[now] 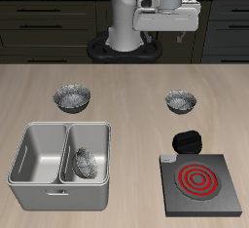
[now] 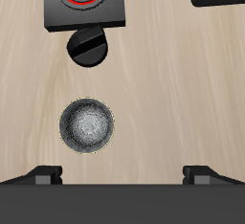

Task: Place the smallest bowl in the left side of the drainer and the medium bowl in the right side

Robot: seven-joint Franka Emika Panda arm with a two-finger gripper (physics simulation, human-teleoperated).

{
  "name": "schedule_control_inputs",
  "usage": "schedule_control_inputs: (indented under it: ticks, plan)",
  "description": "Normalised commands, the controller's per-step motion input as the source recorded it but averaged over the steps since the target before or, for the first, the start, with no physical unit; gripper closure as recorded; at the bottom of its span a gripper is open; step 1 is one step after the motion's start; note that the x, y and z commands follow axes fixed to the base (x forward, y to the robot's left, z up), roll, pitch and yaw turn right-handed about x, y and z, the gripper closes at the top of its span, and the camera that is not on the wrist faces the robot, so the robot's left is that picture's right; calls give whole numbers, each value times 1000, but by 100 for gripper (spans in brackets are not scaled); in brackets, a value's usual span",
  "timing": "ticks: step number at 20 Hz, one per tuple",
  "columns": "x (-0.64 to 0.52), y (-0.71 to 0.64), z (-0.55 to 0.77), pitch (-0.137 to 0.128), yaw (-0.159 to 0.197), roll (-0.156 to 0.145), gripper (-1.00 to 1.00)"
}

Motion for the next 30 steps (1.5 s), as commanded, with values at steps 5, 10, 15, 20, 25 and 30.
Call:
schedule_control_inputs:
  ticks: [5, 10, 15, 20, 25, 30]
  plan:
    - [-66, 309, -145, 28, -8, 13, -100]
    - [-163, 207, -65, -44, 20, -6, -100]
    - [24, -118, -105, -27, 24, -40, -100]
    - [216, -86, -277, 17, 10, -56, -100]
    - [169, -75, -372, 32, -7, -43, -100]
    - [87, 99, -487, 70, -4, 17, -100]
